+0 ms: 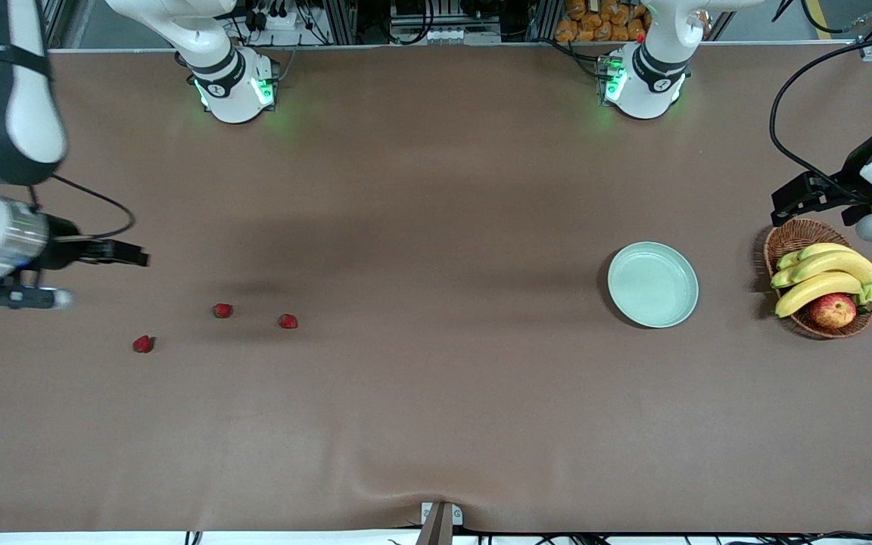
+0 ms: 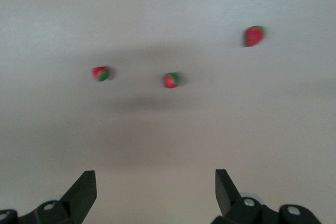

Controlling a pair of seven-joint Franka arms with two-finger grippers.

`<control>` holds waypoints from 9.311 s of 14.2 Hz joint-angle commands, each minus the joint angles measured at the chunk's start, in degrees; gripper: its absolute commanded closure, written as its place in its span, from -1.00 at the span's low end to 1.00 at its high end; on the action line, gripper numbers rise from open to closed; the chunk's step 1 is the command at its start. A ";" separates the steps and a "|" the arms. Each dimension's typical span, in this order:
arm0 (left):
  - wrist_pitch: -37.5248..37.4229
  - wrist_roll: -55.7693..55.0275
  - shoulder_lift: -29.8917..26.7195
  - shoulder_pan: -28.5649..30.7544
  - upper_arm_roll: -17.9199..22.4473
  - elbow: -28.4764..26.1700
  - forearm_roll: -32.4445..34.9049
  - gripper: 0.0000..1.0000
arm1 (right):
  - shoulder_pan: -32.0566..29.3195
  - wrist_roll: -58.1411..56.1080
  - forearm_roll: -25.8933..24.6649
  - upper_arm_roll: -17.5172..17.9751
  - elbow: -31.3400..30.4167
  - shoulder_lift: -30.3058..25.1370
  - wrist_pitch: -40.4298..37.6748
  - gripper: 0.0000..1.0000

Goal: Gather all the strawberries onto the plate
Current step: 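Move the right gripper over a strawberry and lower it, then close the right gripper on the strawberry, then carry the strawberry toward the plate and set it on the table, then reach the right gripper to another strawberry while the left gripper reaches the placed one, then grasp a strawberry with each gripper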

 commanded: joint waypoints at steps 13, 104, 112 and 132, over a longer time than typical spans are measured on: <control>-0.89 0.59 0.70 0.31 -0.13 1.09 -0.47 -1.00 | 18.22 -28.37 -3.15 -0.41 -1.66 21.59 32.49 -1.00; 8.49 -13.73 18.70 -15.32 -0.83 1.44 -5.47 -1.00 | 17.86 25.48 -6.41 -12.98 6.21 22.32 19.80 -1.00; 26.59 -17.76 30.74 -24.46 -0.83 1.44 -11.02 -1.00 | 15.14 25.92 0.42 -12.72 -7.11 17.73 30.49 -1.00; 38.57 -20.50 40.95 -30.45 -0.57 -1.20 -7.77 -0.38 | 14.26 25.66 7.82 -12.45 -17.40 18.08 39.10 -1.00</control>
